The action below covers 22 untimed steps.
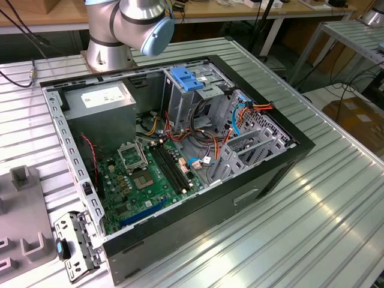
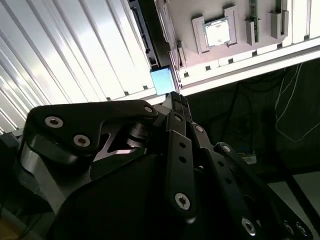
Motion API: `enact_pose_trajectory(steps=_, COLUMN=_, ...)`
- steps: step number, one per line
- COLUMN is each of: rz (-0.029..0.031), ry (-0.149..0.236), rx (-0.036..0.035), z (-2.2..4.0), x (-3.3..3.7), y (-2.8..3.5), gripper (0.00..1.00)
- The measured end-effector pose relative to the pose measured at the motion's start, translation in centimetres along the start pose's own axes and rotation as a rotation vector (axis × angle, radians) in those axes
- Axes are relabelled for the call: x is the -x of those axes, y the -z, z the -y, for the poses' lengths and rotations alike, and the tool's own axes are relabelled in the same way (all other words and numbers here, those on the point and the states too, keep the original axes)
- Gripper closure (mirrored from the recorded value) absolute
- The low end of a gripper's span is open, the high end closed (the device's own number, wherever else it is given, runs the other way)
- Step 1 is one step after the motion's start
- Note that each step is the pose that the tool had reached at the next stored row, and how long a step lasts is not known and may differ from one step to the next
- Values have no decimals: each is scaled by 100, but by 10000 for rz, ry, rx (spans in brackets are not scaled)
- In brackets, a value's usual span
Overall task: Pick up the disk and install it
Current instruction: 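Pick up the disk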
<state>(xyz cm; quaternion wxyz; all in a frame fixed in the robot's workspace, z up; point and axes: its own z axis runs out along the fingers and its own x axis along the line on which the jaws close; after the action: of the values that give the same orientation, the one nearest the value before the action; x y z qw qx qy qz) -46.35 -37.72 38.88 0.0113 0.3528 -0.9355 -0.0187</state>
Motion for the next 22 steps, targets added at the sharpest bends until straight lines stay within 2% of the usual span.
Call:
enact_pose_trajectory(steps=6, rz=-61, ry=1415, rx=-12, z=0, x=0, y=-3, gripper=89)
enact_pose_trajectory(steps=11, rz=-105, ry=2429, rx=-20, z=0, x=0, y=-6, gripper=89)
enact_pose_trajectory(steps=13, rz=-143, ry=3360, rx=-37, z=1, x=0, y=-12, gripper=89)
enact_pose_trajectory(steps=15, rz=-156, ry=3754, rx=-47, z=1, x=0, y=-16, gripper=89)
enact_pose_trajectory(steps=17, rz=-172, ry=4483, rx=-79, z=1, x=0, y=-27, gripper=89)
enact_pose_trajectory(steps=21, rz=-188, ry=5116, rx=-125, z=2, x=0, y=-38, gripper=89)
enact_pose_trajectory(steps=22, rz=-195, ry=5304, rx=-142, z=2, x=0, y=-41, gripper=83)
